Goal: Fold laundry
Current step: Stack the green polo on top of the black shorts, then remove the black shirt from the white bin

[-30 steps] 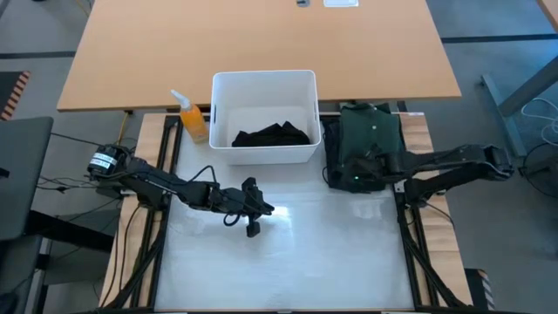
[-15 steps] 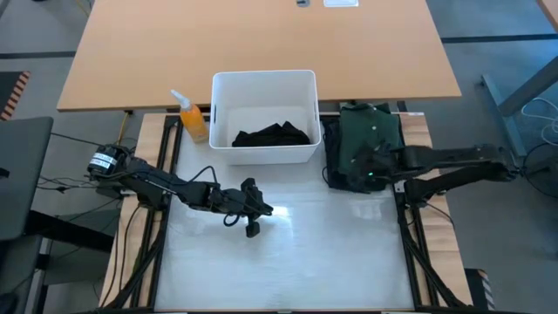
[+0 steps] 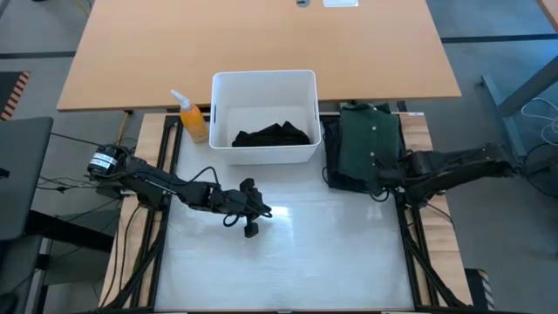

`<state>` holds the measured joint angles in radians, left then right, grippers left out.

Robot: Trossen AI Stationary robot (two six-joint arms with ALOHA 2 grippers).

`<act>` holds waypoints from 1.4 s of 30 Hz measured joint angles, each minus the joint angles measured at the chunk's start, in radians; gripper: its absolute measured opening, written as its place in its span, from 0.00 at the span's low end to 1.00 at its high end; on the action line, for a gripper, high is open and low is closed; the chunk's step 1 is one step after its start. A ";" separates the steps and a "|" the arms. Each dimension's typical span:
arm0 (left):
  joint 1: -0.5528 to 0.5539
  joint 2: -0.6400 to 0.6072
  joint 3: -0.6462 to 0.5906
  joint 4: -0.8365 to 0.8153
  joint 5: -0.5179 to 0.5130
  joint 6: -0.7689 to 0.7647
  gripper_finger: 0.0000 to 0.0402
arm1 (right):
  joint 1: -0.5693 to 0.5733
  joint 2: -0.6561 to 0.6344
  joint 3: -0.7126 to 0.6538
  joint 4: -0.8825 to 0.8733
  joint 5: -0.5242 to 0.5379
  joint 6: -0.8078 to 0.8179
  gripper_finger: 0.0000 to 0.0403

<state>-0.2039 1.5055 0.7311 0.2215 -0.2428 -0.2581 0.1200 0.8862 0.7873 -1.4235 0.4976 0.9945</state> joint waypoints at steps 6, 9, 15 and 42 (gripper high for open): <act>-0.010 0.000 0.000 -0.020 0.001 0.011 0.00 | -0.005 0.031 0.041 -0.065 0.012 0.000 0.06; -0.010 0.000 0.000 -0.036 0.006 -0.005 0.00 | -0.004 0.029 0.155 -0.088 0.089 -0.024 0.08; -0.032 0.000 0.000 -0.053 0.021 -0.035 0.00 | -0.006 0.036 0.403 0.174 0.293 -0.299 0.06; -0.097 0.001 0.000 -0.095 -0.008 -0.004 0.00 | -0.589 1.062 1.360 0.271 -0.508 -1.167 0.62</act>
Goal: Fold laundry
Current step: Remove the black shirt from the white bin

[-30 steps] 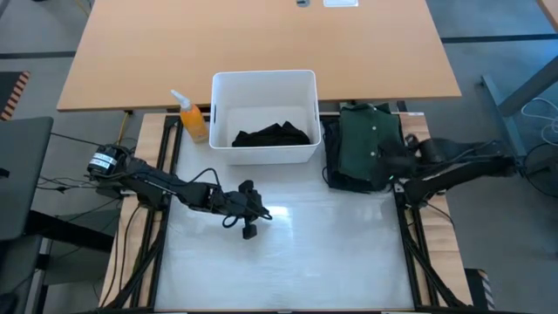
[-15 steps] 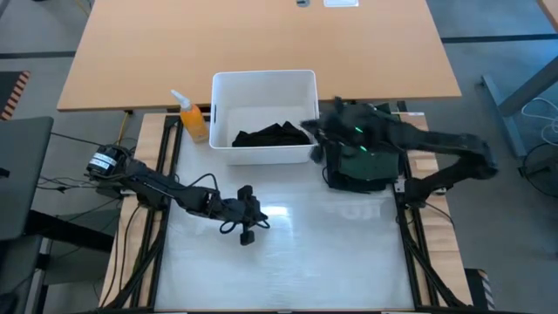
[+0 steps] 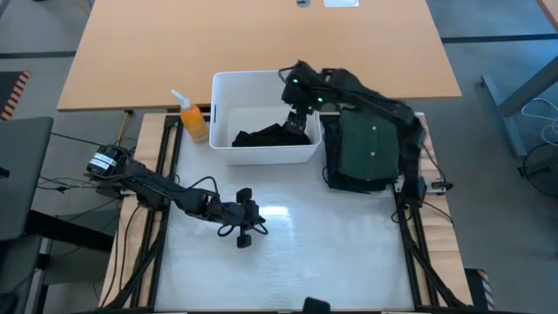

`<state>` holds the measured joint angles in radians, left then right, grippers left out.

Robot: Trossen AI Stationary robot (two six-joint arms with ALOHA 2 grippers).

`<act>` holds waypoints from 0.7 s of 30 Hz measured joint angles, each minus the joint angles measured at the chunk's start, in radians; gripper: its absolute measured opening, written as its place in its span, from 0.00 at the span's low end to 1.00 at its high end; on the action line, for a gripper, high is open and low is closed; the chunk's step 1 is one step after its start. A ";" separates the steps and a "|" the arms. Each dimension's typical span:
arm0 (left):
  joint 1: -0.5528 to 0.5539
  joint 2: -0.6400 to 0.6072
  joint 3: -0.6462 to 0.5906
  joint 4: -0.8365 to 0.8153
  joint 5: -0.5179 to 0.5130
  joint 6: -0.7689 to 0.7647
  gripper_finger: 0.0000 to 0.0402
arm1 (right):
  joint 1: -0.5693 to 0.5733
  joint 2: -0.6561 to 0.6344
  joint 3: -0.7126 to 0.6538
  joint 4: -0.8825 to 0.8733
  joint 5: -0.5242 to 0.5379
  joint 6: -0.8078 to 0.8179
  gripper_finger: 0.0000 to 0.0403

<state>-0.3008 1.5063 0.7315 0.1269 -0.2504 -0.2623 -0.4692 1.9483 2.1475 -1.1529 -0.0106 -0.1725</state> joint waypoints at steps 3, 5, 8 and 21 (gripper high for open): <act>0.000 0.001 0.000 0.000 -0.012 0.008 0.00 | -0.014 0.095 0.088 -0.092 -0.008 -0.031 0.67; 0.000 0.001 0.000 0.000 -0.038 0.007 0.00 | -0.021 0.143 0.118 -0.112 -0.021 -0.037 0.68; -0.002 0.001 0.000 -0.001 -0.047 0.006 0.00 | -0.028 0.203 0.124 -0.124 -0.061 -0.043 0.69; -0.006 0.001 0.000 -0.003 -0.047 0.016 0.00 | 0.002 0.344 0.122 -0.155 0.089 -0.194 0.36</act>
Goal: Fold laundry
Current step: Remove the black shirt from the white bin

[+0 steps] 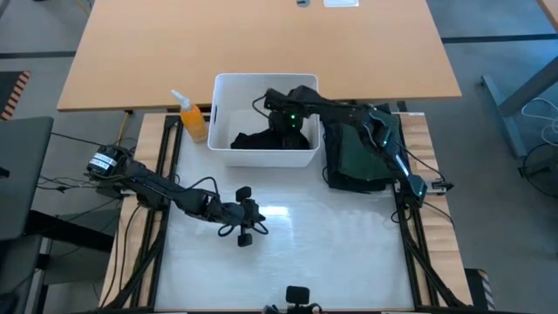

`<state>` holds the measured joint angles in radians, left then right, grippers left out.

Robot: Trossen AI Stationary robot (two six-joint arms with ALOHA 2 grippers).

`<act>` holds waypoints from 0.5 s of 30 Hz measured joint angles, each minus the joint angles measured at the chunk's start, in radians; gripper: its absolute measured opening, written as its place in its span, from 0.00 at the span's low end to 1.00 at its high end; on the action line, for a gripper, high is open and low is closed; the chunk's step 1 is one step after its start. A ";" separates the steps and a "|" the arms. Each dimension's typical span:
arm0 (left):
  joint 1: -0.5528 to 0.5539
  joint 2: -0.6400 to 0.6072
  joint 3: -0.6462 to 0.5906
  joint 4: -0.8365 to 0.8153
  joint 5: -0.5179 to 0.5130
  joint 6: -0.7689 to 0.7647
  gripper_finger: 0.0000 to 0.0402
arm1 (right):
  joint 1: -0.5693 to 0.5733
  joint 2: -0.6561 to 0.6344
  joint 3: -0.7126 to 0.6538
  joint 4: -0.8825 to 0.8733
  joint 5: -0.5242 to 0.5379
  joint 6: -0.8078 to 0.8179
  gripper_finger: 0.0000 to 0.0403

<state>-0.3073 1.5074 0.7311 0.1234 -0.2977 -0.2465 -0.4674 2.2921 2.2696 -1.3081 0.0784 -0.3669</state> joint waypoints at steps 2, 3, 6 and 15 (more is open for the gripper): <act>0.000 0.000 0.000 0.000 -0.001 0.010 0.00 | 0.004 -0.028 0.000 0.028 0.022 -0.022 0.15; 0.000 0.000 0.000 0.001 -0.002 0.017 0.00 | 0.003 -0.049 0.000 0.046 0.023 -0.031 0.08; 0.002 0.000 0.000 0.001 -0.012 0.026 0.00 | 0.002 -0.145 0.000 0.095 0.024 -0.018 0.06; 0.071 0.000 0.000 -0.008 -0.102 0.068 0.00 | 0.093 -0.553 0.001 0.170 -0.068 0.053 0.05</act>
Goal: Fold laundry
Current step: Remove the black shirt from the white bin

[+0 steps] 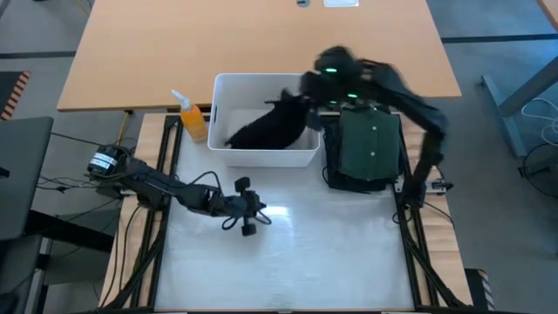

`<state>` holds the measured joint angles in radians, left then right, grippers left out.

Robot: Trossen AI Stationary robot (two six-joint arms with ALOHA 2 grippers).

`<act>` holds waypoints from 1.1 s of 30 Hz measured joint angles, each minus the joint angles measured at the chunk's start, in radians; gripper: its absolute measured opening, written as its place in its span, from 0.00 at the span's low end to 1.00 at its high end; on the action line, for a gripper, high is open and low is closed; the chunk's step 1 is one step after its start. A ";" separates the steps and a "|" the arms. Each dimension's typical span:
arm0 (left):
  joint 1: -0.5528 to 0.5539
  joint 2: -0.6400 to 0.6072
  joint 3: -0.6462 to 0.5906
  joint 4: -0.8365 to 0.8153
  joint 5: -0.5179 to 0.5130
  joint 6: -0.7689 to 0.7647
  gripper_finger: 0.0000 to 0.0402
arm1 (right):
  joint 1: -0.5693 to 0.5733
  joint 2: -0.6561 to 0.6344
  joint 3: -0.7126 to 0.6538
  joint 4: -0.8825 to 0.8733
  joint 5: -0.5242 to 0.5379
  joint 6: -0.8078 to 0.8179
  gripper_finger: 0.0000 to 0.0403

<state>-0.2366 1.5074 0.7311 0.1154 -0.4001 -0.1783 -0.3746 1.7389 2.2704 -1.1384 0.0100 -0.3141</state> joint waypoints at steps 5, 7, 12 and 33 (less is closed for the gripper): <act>0.124 0.000 0.000 0.004 -0.005 0.079 0.00 | 0.196 -0.199 0.000 0.127 -0.004 0.026 0.05; 0.184 0.000 0.000 0.007 -0.005 0.093 0.00 | 0.318 -0.273 0.000 0.222 -0.006 0.026 0.05; 0.325 0.000 0.000 0.018 -0.001 0.086 0.00 | 0.662 -0.398 0.000 0.450 -0.022 0.006 0.05; 0.268 -0.227 0.000 0.020 0.327 0.052 0.00 | 0.970 -0.272 0.000 0.061 0.334 0.120 0.05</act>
<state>0.0314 1.2808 0.7307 0.1355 -0.0732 -0.1261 0.5952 1.4665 2.2707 -1.0775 0.3439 -0.1940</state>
